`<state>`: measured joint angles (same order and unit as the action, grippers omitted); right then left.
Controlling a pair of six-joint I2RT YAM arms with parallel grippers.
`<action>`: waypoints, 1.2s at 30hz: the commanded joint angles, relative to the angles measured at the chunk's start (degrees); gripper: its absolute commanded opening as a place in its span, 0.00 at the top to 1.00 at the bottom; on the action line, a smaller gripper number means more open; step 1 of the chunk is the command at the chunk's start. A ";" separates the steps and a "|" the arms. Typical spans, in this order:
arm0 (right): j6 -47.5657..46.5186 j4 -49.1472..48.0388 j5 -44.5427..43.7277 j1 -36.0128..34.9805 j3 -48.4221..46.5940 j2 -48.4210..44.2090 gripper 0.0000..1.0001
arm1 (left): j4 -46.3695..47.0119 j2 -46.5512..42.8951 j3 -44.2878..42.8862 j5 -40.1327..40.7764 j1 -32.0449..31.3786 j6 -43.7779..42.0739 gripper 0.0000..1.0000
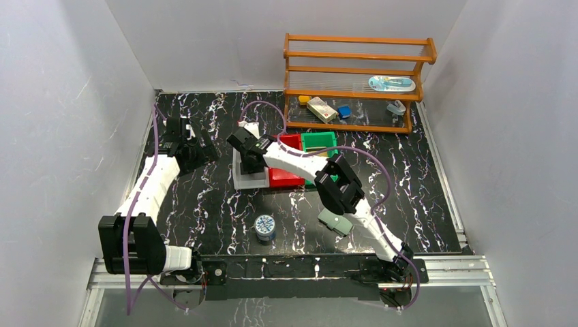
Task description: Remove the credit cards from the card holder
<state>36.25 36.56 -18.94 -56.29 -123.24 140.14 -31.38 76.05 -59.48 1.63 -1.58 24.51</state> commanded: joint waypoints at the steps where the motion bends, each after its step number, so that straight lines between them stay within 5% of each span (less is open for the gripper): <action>1: 1.92 -0.46 0.69 -1.90 2.11 -2.75 0.69 | 1.47 -1.33 1.13 -5.68 0.47 -1.25 0.09; 7: 4.07 -0.13 -3.65 -2.92 4.96 -3.28 0.76 | 5.05 0.58 2.93 -18.74 0.42 -3.11 0.17; 17: 3.47 -4.25 2.32 -3.56 7.96 -8.58 0.75 | 8.74 9.87 4.45 -31.83 0.39 -3.11 0.46; 25: 7.00 -5.08 3.68 -3.83 11.13 -11.14 0.75 | 9.21 14.06 4.74 -32.57 0.37 -3.07 0.70; 36: 8.30 -3.98 -0.14 -3.81 11.04 -6.04 0.76 | 7.76 14.67 4.37 -32.93 0.39 -3.65 0.82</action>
<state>44.21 32.75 -16.03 -60.03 -108.97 131.83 -20.97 90.13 -54.78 -31.14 -1.56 21.76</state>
